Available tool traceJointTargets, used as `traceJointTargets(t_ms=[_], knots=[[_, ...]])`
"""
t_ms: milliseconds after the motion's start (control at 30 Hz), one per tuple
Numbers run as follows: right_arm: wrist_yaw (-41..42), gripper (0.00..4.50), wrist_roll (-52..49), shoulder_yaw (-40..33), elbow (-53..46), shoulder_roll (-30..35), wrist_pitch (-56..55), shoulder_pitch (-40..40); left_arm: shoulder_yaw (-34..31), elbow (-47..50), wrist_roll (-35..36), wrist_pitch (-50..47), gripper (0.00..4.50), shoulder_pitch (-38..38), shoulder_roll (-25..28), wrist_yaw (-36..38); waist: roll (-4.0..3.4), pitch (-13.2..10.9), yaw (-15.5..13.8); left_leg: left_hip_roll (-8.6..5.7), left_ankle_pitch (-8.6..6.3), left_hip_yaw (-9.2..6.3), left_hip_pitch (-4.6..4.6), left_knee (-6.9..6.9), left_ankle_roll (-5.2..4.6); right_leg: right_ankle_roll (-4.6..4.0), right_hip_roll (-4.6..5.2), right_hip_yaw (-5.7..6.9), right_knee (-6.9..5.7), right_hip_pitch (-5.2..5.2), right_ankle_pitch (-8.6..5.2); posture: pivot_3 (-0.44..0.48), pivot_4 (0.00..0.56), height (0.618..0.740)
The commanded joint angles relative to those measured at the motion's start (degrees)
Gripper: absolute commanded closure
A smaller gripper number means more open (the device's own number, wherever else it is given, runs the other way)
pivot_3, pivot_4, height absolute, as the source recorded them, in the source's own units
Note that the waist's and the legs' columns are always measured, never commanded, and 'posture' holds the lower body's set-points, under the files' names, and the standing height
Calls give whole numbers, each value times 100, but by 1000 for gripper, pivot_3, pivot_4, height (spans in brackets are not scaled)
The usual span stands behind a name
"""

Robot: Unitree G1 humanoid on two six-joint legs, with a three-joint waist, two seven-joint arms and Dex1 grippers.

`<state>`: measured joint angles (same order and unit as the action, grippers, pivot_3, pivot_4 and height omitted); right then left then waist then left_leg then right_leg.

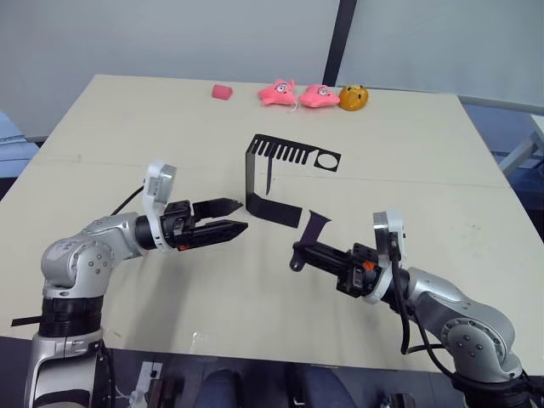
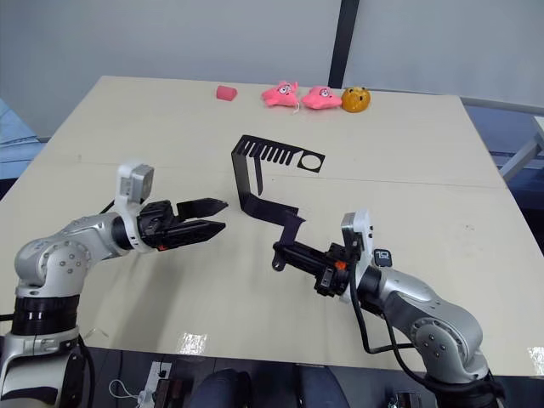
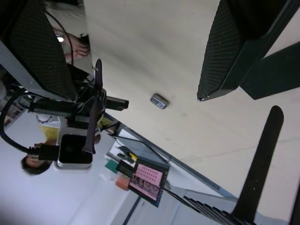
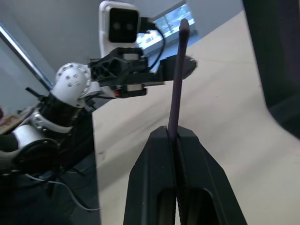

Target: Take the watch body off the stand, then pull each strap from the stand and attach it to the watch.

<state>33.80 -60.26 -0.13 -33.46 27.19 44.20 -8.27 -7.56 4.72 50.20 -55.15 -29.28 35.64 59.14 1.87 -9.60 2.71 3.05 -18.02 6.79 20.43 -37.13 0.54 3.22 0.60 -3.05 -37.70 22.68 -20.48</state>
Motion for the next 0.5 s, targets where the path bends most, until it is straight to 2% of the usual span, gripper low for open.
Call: traceJointTargets(t_ms=[33,167,200,233,333,500], knots=[[5,4500,-425,91,-104,-9,258,-210,235,83,264,-347,100,-209,-197,23,0,0,20,0,0,0,5,-1,0,0,0,0,1,4,0,0,150,740],[-41,4500,-753,155,22,-62,500,-346,394,173,328,-472,100,-261,-416,39,0,0,44,0,0,-3,13,-4,0,1,0,1,1,10,0,0,150,740],[-72,4500,-813,184,54,-78,552,-385,396,198,377,-496,595,-257,-450,47,1,0,57,1,1,-3,13,-3,1,1,-1,1,2,11,0,0,150,740],[-102,4500,-851,208,82,-103,590,-423,408,244,448,-555,854,-253,-471,78,0,0,64,1,2,-3,14,-2,3,0,-2,1,1,13,0,0,150,740],[-183,4500,-919,256,139,-173,687,-503,385,317,658,-763,2299,-275,-541,62,0,0,52,2,3,-3,14,-4,4,0,-2,1,-1,13,0,0,150,740],[-416,4500,-1099,249,226,-372,770,-551,286,294,1037,-1167,2299,-323,-571,-14,0,0,54,2,3,-6,14,-5,4,0,-3,1,-1,13,0,0,150,740]])
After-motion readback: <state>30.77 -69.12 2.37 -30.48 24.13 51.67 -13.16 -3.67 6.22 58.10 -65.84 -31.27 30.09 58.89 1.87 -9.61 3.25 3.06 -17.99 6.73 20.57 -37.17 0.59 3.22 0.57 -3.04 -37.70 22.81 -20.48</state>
